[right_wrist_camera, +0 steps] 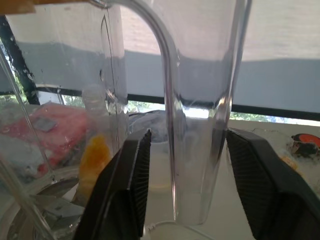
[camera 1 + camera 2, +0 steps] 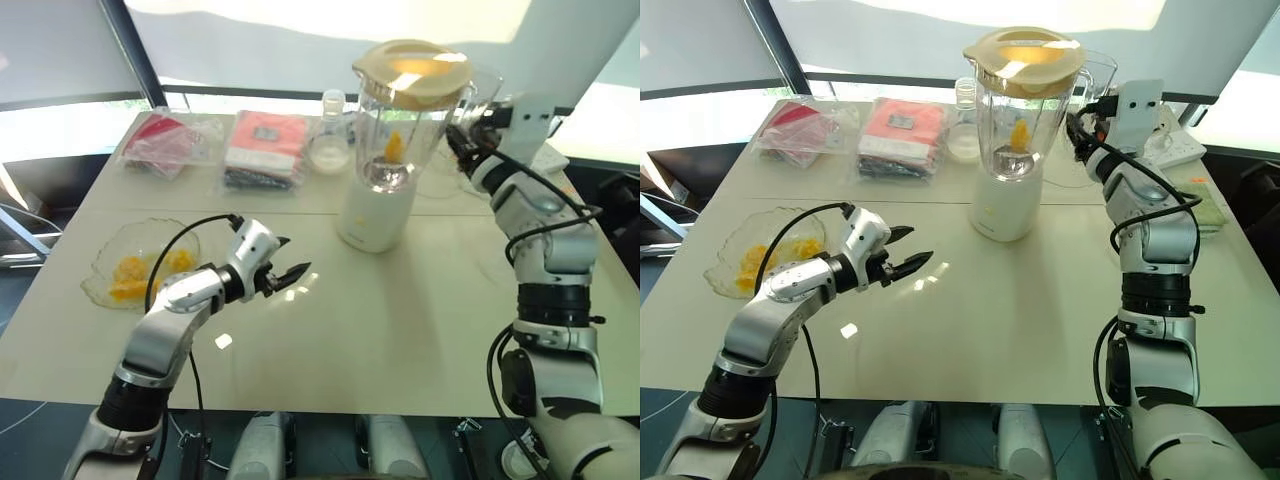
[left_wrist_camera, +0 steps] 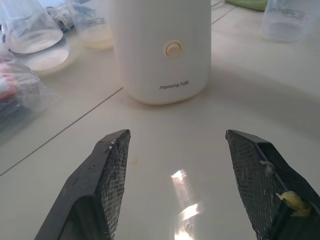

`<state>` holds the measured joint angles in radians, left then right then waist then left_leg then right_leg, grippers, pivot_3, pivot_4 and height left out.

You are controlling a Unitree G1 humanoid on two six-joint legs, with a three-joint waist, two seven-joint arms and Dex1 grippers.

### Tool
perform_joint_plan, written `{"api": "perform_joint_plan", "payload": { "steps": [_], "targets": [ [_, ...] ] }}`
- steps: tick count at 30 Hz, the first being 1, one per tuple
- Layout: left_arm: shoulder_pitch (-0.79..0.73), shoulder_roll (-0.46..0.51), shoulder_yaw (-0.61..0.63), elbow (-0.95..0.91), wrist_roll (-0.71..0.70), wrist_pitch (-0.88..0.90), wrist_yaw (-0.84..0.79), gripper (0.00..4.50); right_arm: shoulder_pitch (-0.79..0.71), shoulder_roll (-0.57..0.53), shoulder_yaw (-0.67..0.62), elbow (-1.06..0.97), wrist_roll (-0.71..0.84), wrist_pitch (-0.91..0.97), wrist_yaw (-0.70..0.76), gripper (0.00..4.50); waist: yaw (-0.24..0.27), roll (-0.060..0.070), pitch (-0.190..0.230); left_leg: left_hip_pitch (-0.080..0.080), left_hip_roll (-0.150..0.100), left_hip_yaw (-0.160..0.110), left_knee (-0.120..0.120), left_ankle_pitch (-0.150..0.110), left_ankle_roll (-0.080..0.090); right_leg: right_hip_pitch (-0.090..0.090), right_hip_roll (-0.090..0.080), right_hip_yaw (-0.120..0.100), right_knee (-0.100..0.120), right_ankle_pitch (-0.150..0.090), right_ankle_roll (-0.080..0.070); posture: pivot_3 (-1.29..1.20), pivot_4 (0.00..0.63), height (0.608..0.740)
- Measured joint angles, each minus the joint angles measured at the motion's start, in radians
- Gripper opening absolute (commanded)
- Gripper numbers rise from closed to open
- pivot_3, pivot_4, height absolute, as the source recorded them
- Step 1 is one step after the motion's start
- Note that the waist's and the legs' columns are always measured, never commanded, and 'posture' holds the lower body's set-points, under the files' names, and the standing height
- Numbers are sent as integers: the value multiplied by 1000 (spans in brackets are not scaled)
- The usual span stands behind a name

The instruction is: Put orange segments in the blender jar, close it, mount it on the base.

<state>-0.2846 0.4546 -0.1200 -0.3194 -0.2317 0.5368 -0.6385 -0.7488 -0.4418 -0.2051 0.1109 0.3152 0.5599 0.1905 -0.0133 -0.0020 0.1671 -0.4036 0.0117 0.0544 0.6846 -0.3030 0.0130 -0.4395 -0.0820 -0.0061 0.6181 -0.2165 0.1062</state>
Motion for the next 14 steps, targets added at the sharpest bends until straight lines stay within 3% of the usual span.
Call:
{"api": "perform_joint_plan", "payload": {
  "steps": [1,7,14],
  "targets": [
    [0,-3,1,2,-3,4,0,3174,4,-1,-1,0,-2,3,-3,4397,0,0,0,0,0,0,0,0,0,0,0,0,0,0,0,0,150,740],
    [-10,-43,59,3,-89,74,11,3174,141,-5,-19,-143,-13,48,-27,4458,1,0,0,0,0,-1,0,0,0,0,0,0,0,0,0,0,150,740],
    [15,-21,81,-8,-130,99,4,3174,627,19,-114,-600,105,138,27,4458,7,0,0,0,0,-3,0,0,0,2,0,0,-1,0,0,0,150,740]
  ]
}}
